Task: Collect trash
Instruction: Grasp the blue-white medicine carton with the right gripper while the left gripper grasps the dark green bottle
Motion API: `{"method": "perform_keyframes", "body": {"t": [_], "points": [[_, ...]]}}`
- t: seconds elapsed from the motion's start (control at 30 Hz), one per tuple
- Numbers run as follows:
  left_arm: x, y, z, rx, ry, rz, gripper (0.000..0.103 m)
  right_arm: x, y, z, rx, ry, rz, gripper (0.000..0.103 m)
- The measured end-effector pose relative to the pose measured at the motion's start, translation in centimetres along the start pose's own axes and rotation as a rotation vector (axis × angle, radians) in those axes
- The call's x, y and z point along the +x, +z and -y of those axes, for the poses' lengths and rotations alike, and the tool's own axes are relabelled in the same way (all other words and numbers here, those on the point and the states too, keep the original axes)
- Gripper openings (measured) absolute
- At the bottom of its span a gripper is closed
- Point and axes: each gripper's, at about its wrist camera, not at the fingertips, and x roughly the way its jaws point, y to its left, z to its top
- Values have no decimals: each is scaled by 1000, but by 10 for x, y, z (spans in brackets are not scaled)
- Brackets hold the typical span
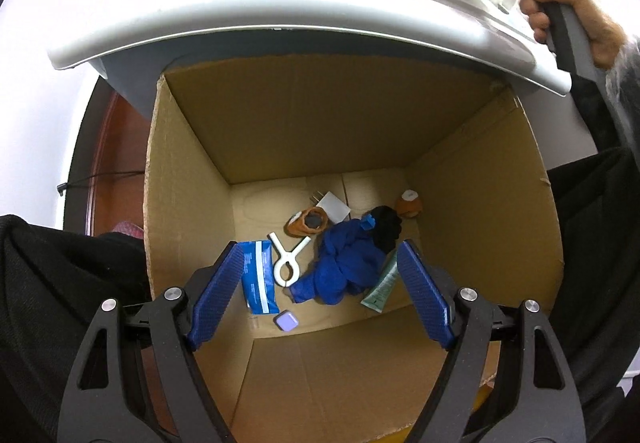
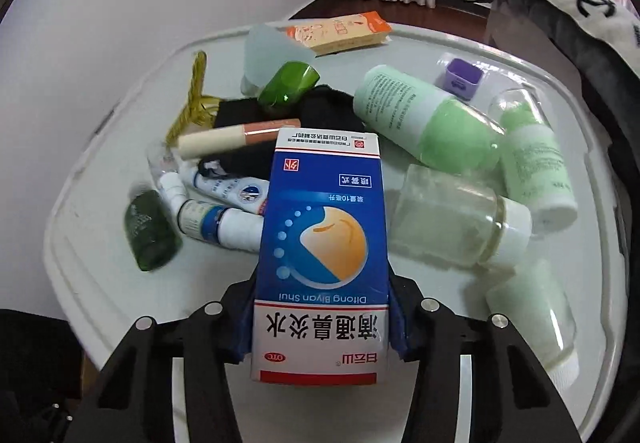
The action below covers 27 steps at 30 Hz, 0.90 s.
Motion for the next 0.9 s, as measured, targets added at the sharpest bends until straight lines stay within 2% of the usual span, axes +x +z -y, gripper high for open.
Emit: {"method": "perform_keyframes", "body": {"t": [0.03, 0.1, 0.27, 0.3, 0.37, 0.43, 0.57, 0.67, 0.7, 0.8, 0.9], "points": [[-2, 0, 0, 1, 1, 7, 77, -13, -5, 1, 8, -17, 30, 50], [-6, 0, 1, 5, 2, 26, 77, -33, -12, 7, 58, 17, 56, 50], [-26, 18, 10, 25, 6, 113, 77, -115, -59, 24, 264, 208, 203, 50], [-29, 27, 12, 26, 18, 128, 77, -127, -68, 26, 277, 222, 235, 50], [-36, 55, 16, 9, 18, 172, 77, -149, -86, 29, 282, 173, 293, 51], [-37, 86, 18, -25, 15, 208, 82, -154, -93, 37, 310, 163, 301, 51], [-30, 156, 20, -133, 25, 269, 82, -154, -92, 45, 349, 189, 308, 51], [-11, 200, 21, -194, 40, 278, 82, -160, -95, 42, 338, 228, 314, 51], [-1, 217, 22, -205, 70, 269, 82, -160, -94, 41, 332, 231, 316, 51], [21, 241, 17, -228, 138, 239, 82, -160, -91, 36, 318, 247, 323, 51], [28, 242, 1, -267, 180, 224, 82, -157, -89, 39, 325, 261, 322, 51]]}}
